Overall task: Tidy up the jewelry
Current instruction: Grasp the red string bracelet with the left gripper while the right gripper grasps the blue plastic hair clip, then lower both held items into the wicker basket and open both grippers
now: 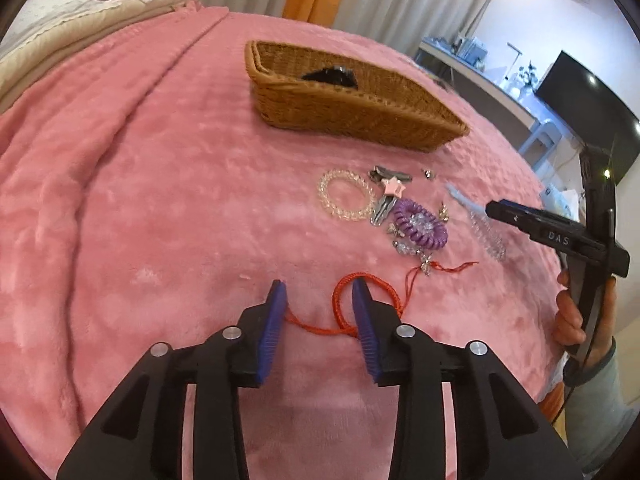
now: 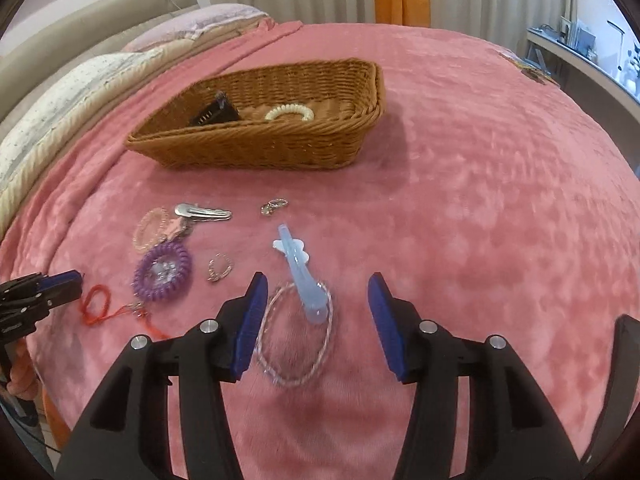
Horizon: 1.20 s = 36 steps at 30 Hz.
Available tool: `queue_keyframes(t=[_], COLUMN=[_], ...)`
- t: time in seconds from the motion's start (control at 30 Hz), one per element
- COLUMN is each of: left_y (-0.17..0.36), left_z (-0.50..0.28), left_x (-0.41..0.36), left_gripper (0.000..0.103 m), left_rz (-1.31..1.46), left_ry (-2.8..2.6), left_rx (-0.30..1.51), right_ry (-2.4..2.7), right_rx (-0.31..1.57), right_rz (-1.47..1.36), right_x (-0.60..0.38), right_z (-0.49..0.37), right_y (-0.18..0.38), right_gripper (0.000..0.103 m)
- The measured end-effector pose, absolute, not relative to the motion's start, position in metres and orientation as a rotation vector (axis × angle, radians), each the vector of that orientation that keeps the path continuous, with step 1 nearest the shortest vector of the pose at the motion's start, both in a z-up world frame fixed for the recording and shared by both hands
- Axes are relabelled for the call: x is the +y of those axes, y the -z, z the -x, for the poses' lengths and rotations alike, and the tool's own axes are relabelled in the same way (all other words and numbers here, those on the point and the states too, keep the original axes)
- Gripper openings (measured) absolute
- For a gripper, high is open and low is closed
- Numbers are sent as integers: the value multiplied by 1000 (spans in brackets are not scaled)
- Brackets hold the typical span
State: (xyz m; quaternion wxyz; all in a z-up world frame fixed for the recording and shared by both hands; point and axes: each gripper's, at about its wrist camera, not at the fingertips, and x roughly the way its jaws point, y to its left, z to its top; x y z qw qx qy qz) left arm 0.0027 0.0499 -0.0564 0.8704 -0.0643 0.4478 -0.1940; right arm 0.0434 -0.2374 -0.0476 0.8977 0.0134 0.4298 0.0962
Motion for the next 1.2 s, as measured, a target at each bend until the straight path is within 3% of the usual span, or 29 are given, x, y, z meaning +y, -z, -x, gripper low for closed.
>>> queue_keyframes(t=[0.1,0.13,0.17,0.23,0.27,0.33,0.57,0.87,1.2], left_y=[60,59,59,60,59,57,34,-28,-86], left_z=[-2,0,2,5,7,9,14,9,-69], left_x=[38,34,28,20,18,15,26,27,5], left_gripper=[34,33,33,9,3,2,2,2,2], left_rz=[63,38,2,-60,-85,-103,9,92,79], left_ry=[392,388,382,357,347,345,395,458,406], left_rx=[940,935,930,924,917,906,818,641,503], right_ry=[-198,-202,-206,-195,-191,-196,-229,-255,-230], right_rx=[907,906,901,893,898,894,842,679,635], right_rz=[-15,-7,-1,25,34,30,11,4,-39], right_x=[-233,-232,-231,-228,-227,-226,-226,-218,-212], right_z=[-47,-47,-46,-44,-44,-42,-27,-17,-81], right_y=[57,58,57,55,56,54,33,-36,-80], right_gripper=[48,44,33,21,15,11,11,11,11])
